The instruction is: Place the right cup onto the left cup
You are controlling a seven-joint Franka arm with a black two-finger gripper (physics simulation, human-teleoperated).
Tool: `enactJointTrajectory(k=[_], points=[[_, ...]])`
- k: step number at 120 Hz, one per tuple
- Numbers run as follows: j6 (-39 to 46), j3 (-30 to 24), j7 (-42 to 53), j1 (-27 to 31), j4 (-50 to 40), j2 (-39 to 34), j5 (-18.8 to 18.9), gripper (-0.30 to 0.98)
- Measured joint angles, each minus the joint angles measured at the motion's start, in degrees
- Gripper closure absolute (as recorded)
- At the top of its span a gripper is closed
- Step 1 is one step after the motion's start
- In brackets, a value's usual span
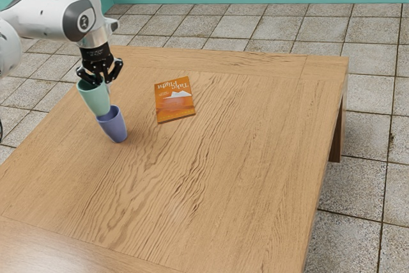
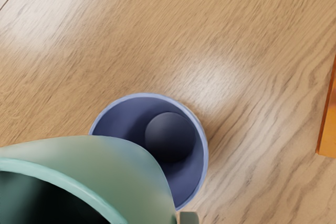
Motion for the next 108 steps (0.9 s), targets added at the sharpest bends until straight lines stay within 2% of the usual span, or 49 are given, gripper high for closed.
enactJointTrajectory(k=[55,108], points=[[0.8,0.0,1.8,0.4,1.4,3.9,-2.1,0.78],[2.7,0.2,3.0,0.7,1.3,5.0,-2.7,0.78]])
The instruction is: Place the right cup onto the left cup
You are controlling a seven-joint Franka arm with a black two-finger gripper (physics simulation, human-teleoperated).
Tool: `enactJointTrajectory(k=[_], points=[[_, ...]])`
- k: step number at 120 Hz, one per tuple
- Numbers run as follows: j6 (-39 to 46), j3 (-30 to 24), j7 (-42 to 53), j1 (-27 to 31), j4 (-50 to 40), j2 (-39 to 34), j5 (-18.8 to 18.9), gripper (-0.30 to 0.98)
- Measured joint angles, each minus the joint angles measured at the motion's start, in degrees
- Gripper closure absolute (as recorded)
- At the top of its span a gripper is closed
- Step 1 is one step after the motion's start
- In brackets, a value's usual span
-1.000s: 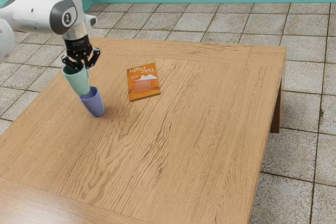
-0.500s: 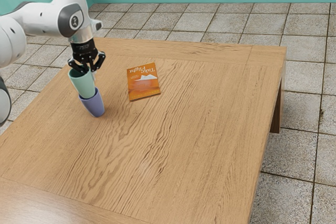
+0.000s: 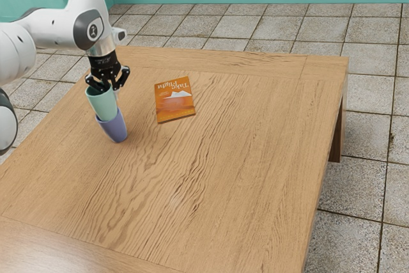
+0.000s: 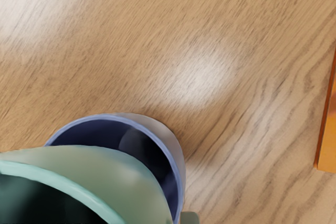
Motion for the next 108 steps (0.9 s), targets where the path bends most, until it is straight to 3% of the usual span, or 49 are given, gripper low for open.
enactJointTrajectory(k=[31,51,64,90,108], points=[[1.7,0.2,0.5,0.0,-0.3,1.1,-0.1,0.78],[2.2,0.2,0.8,-0.1,-0.3,1.0,-0.3,0.42],[2.3,0.2,1.0,-0.1,-0.1,0.4,-0.3,0.26],[-0.5,0.0,1.9,-1.2,1.5,-4.8,0.2,0.1],[-4.7,-1.2,9.5,-1.5,6.4,-6.8,0.0,0.06]])
